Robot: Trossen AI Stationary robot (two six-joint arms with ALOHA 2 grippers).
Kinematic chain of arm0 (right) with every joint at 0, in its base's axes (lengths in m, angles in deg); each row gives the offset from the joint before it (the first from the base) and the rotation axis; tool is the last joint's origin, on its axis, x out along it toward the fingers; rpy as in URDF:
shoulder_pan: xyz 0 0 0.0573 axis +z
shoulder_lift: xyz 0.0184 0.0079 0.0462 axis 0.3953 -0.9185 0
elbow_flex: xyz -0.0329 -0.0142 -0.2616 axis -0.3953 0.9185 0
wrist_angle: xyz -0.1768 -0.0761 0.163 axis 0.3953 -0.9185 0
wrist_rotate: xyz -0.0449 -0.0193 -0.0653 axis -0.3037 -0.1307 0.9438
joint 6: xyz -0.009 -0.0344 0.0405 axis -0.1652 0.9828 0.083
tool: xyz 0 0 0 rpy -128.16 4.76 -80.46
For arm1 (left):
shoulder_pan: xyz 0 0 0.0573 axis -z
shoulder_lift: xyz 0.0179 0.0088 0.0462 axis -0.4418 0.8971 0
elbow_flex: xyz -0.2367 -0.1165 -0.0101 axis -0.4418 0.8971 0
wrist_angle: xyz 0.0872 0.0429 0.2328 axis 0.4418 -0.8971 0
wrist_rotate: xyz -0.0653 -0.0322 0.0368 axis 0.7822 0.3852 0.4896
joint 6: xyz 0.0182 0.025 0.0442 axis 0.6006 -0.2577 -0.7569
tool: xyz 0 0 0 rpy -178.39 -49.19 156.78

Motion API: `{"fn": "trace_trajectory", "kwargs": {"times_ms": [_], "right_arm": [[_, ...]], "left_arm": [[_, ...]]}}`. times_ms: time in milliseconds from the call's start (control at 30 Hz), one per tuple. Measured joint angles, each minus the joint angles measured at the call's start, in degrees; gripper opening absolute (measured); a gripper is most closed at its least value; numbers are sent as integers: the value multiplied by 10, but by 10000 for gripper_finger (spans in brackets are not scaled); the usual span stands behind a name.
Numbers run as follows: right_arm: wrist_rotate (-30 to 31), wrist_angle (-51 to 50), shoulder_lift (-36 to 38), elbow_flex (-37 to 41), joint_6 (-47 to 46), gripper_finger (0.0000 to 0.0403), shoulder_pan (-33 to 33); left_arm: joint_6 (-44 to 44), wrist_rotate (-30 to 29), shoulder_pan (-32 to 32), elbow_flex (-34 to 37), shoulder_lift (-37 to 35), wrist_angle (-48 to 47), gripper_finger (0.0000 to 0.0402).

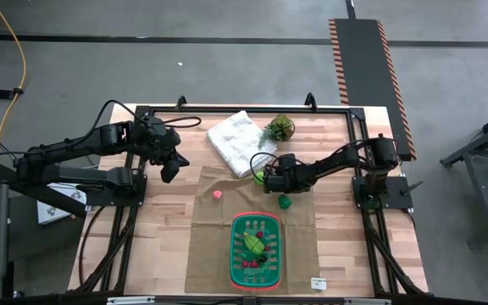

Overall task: Pick and placing Produce into tupperware
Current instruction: Put the blueberry into the blue bin

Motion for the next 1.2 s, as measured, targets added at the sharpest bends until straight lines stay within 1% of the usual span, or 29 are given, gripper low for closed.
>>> {"fn": "trace_trajectory", "kwargs": {"times_ms": [300, 400, 533, 667, 833, 1033, 1200], "right_arm": [[1, 1, 0, -1, 1, 40, 0], [-7, 1, 0, -13, 8, 39, 0], [0, -6, 0, -36, 30, 36, 0], [18, -38, 0, -60, 33, 35, 0], [23, -78, 0, -77, 35, 35, -1], [17, -90, 1, -94, 48, 35, 0], [5, -136, 1, -140, 72, 35, 1]], "left_arm": [[0, 0, 0, 0, 0, 0, 3], [0, 0, 0, 0, 0, 0, 3], [0, 0, 0, 0, 0, 0, 3], [0, 0, 0, 0, 0, 0, 3], [0, 0, 0, 0, 0, 0, 3], [0, 0, 0, 0, 0, 0, 3], [0, 0, 0, 0, 0, 0, 3]]}}
